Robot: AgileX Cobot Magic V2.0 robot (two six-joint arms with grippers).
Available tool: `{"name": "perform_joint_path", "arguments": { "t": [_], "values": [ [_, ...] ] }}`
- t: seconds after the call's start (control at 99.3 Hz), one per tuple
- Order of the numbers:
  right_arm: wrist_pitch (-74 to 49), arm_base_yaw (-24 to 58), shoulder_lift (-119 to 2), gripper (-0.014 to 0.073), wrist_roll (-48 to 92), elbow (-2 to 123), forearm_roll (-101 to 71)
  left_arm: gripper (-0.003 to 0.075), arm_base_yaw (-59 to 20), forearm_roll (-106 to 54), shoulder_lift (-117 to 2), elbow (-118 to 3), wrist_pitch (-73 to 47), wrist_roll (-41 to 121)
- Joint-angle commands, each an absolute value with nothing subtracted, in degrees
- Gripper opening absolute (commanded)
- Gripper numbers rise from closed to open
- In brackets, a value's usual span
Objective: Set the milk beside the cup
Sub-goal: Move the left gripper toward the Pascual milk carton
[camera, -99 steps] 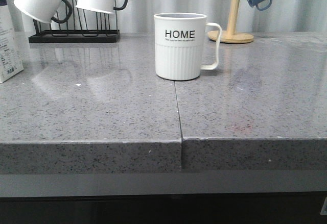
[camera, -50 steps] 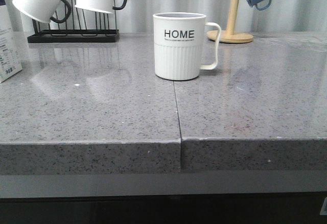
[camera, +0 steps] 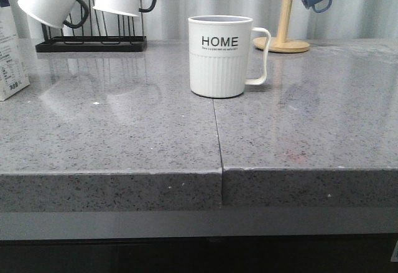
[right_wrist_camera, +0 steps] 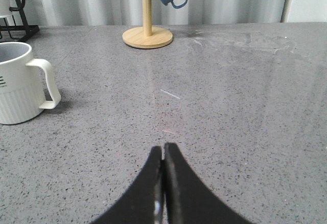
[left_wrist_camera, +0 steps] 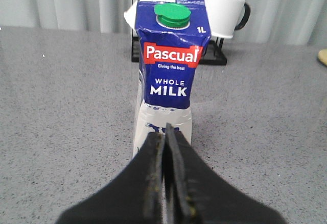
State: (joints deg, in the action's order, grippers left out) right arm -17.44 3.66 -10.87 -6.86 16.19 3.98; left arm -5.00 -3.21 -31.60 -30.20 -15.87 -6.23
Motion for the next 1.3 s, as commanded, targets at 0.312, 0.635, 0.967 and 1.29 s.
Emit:
{"name": "perform_joint_path", "arguments": {
  "t": [0.312,0.635,0.967,1.29],
  "values": [
    [-13.1,3.2,-11.2,-0.0068,-6.9,17.7,4.5,0.0455,-8.3,-3.6,-48.9,-33.8,-8.9,-5.6],
    [-13.1,3.2,-11.2,-0.0068,-6.9,17.7,4.5,0.0651,-9.2,-3.3,-58.0,-33.8,6.6,-5.6],
    [-13.1,3.2,-11.2,-0.0068,-6.9,17.7,4.5,0.0651,-8.1,-3.4,-68.4,-34.2,22.8,-5.3],
    [-13.1,3.2,-11.2,-0.0068,-6.9,17.7,4.5,0.0651,-5.0,-2.9,-75.9,-36.4,31.0,-5.3]
  ]
}}
